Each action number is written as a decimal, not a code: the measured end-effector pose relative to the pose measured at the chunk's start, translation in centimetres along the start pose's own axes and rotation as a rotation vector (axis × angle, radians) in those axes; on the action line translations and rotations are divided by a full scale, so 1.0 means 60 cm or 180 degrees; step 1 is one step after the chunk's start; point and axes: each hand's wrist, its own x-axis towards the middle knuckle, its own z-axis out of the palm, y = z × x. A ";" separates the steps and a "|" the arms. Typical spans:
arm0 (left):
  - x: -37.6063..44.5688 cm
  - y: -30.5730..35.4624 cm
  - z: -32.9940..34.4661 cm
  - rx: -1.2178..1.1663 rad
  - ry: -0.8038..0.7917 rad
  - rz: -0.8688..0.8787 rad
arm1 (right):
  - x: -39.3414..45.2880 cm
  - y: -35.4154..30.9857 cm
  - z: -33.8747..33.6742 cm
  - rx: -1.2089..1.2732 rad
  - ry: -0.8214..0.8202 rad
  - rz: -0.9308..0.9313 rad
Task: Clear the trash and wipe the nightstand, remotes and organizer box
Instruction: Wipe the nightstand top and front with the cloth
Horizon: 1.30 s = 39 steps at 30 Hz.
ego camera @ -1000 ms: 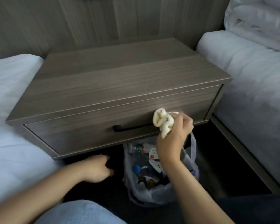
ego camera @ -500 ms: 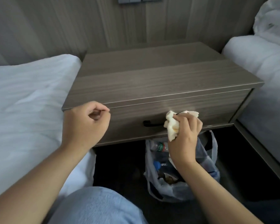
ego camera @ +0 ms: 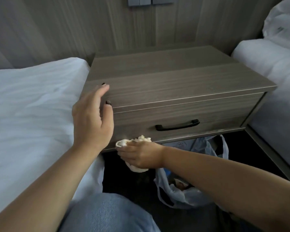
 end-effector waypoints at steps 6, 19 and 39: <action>-0.027 0.030 0.036 0.0376 -0.0728 0.1616 | -0.194 -0.001 -0.041 0.0219 -0.0412 0.1023; -0.097 -0.012 0.124 0.2456 -0.2450 0.3532 | -0.316 0.019 -0.101 0.0874 0.1107 0.6445; -0.090 -0.025 0.138 0.2357 -0.2170 0.3523 | -0.230 -0.087 -0.070 0.1219 0.0825 0.4836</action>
